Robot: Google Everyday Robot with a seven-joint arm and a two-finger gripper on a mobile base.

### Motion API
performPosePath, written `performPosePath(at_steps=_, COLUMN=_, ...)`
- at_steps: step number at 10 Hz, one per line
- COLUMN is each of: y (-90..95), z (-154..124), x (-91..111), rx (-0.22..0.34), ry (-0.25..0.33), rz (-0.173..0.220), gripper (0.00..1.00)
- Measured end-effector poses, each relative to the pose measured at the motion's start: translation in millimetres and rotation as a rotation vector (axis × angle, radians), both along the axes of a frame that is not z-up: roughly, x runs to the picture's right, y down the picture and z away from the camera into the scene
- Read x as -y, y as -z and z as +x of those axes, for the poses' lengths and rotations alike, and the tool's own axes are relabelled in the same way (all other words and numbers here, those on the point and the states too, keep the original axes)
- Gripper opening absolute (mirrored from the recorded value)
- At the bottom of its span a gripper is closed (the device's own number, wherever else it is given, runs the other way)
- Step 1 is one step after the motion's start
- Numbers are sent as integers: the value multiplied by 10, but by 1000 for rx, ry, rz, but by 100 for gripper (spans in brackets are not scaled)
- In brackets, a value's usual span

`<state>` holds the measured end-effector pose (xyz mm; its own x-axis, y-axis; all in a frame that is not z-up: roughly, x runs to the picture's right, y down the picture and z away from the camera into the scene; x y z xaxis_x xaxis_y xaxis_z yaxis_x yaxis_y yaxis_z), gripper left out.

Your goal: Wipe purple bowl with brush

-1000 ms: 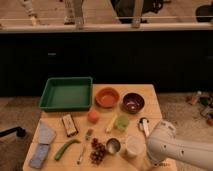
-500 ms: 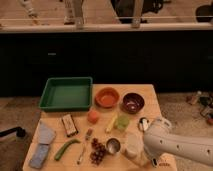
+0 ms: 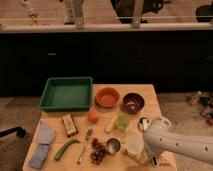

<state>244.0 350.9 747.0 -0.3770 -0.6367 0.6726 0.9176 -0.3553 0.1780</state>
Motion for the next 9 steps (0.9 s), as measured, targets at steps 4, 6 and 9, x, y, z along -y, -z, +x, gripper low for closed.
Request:
performPosePath(at_steps=4, y=-68, z=103, x=-56, rx=-11, ry=2, rz=-21, gripper=69)
performPosePath(at_steps=6, y=-53, z=80, x=-46, rx=-8, ry=0, rz=-24, gripper=49)
performPosePath(at_steps=9, y=-26, z=51, x=-5, rx=-2, ry=4, rz=-22, gripper=17)
